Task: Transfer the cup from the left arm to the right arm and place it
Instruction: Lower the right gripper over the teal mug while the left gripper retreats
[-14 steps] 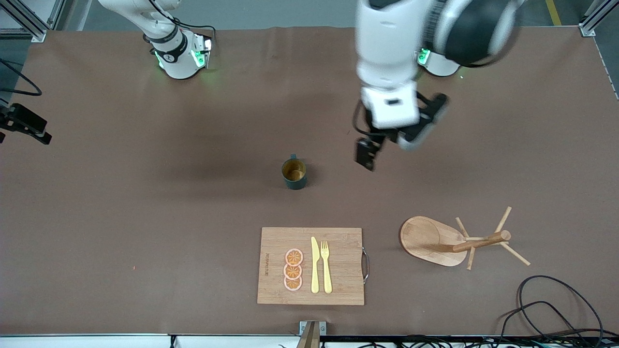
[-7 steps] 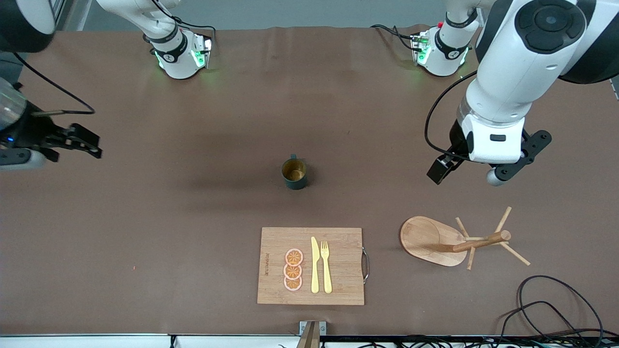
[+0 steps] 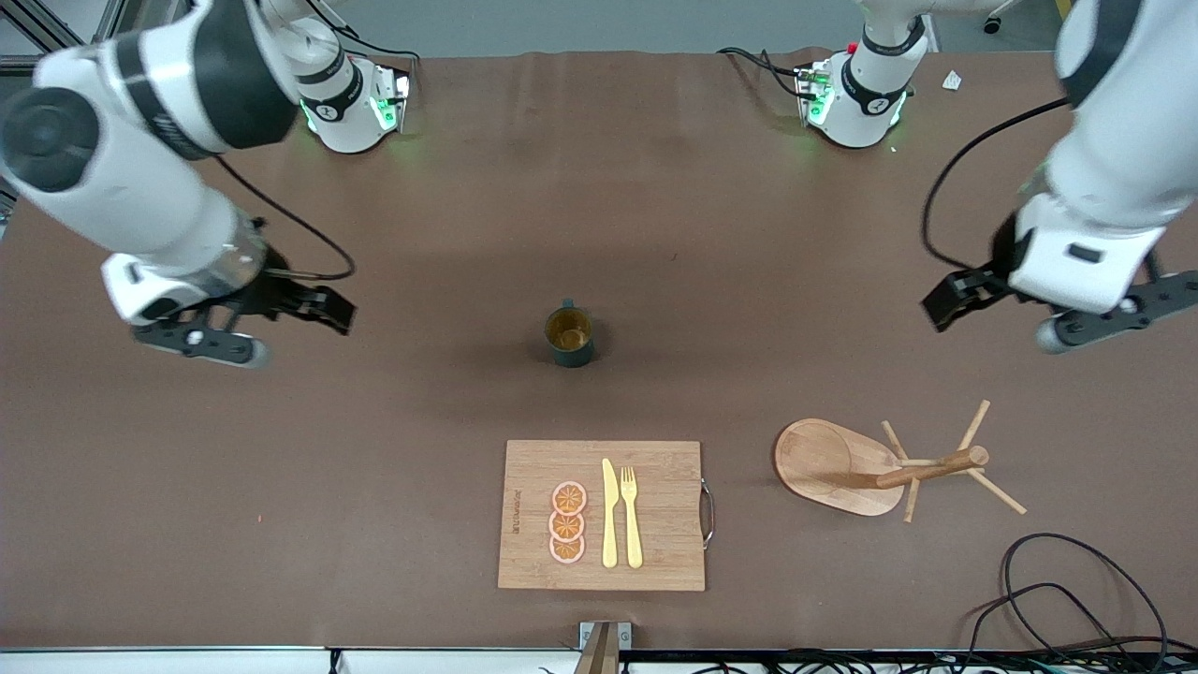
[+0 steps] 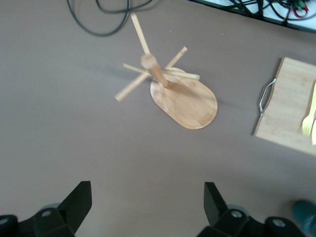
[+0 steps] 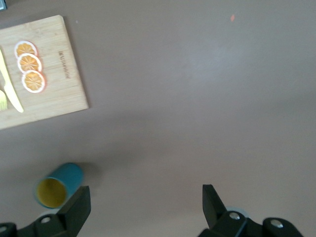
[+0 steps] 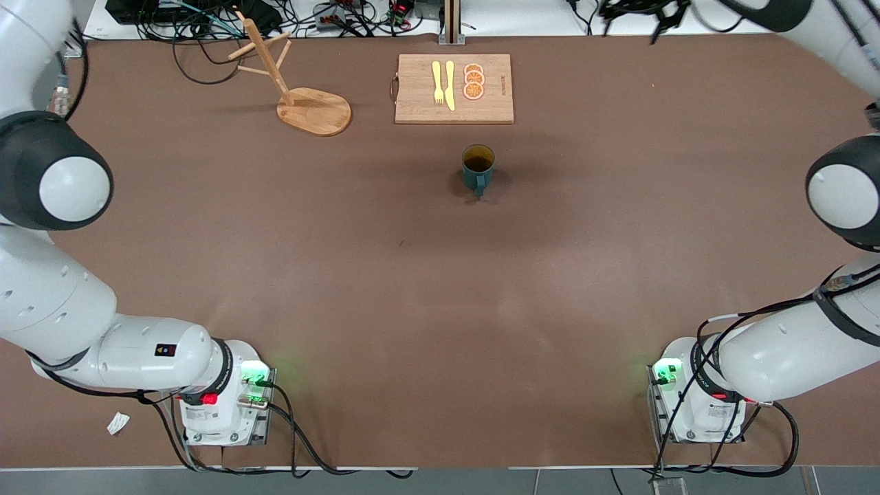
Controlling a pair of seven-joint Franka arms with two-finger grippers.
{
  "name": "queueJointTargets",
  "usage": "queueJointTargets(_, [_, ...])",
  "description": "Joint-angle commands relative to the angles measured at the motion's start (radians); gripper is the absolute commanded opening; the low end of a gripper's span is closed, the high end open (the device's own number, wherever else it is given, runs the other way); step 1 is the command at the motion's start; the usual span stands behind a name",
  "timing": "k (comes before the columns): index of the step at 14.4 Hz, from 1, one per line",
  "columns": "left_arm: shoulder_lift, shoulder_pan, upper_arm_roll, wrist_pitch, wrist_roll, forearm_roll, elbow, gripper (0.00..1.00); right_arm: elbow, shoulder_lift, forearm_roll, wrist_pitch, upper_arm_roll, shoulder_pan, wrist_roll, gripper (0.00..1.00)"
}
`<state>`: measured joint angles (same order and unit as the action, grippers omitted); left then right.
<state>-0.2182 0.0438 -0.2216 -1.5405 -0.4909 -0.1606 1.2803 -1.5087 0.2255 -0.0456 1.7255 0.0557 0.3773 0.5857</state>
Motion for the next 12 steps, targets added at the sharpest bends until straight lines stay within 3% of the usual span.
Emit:
queueJointTargets(1, [0.098, -0.01, 0.094, 0.014, 0.147, 0.097, 0.078, 1.0, -0.005, 0.034, -0.034, 0.048, 0.01, 0.08, 0.141, 1.0])
queueJointTargets(3, [0.131, -0.03, 0.142, 0.016, 0.233, 0.194, 0.114, 1.0, -0.004, 0.072, -0.055, 0.101, 0.01, 0.127, 0.254, 1.0])
queueJointTargets(5, [0.17, -0.042, 0.146, 0.023, 0.322, 0.193, 0.14, 1.0, -0.004, 0.118, -0.063, 0.167, 0.01, 0.179, 0.362, 1.0])
queueJointTargets(8, [0.266, -0.044, 0.148, 0.025, 0.359, 0.193, 0.259, 1.0, 0.002, 0.199, -0.074, 0.215, 0.01, 0.245, 0.427, 1.0])
queueJointTargets(12, [0.287, -0.039, 0.154, 0.089, 0.367, 0.193, 0.274, 1.0, 0.048, 0.322, -0.094, 0.255, 0.01, 0.336, 0.539, 1.0])
